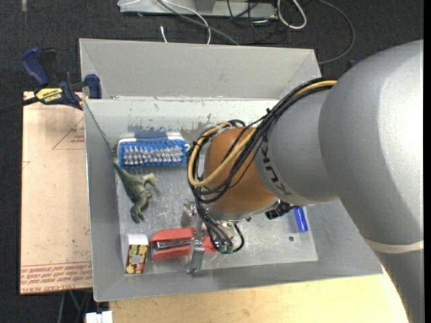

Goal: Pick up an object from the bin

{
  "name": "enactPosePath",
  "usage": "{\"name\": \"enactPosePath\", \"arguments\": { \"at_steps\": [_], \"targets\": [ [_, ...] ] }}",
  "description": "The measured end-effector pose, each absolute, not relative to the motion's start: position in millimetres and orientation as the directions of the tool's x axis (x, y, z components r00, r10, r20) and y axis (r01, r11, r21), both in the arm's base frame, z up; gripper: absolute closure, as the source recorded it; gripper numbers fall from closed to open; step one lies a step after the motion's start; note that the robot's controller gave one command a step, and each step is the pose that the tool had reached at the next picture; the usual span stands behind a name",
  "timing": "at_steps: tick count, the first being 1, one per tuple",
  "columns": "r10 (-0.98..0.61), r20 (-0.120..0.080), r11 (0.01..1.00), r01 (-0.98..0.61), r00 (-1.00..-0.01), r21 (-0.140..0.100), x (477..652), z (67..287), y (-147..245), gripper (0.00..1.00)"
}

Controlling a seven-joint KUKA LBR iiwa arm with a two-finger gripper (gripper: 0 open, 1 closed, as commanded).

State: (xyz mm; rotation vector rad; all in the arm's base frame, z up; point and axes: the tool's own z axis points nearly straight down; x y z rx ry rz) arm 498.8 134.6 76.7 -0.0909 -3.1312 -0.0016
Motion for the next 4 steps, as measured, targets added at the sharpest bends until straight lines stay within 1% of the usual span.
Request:
{"name": "enactPosePath", "arguments": {
  "at_steps": [1, 2, 3, 4],
  "targets": [
    [0.207, -0.007, 0.978, 0.207, -0.978, 0.008, 495.0, 69.8, 136.2, 0.0],
    [0.062, 0.009, 0.998, 0.062, -0.998, 0.001, 498.4, 75.5, 134.7, 1.0],
    [0.062, 0.01, 0.998, 0.062, -0.998, 0.001, 498.4, 75.6, 134.7, 1.0],
    [0.063, 0.015, 0.998, 0.063, -0.998, 0.0, 496.5, 93.0, 134.3, 1.0]
  ]
}}
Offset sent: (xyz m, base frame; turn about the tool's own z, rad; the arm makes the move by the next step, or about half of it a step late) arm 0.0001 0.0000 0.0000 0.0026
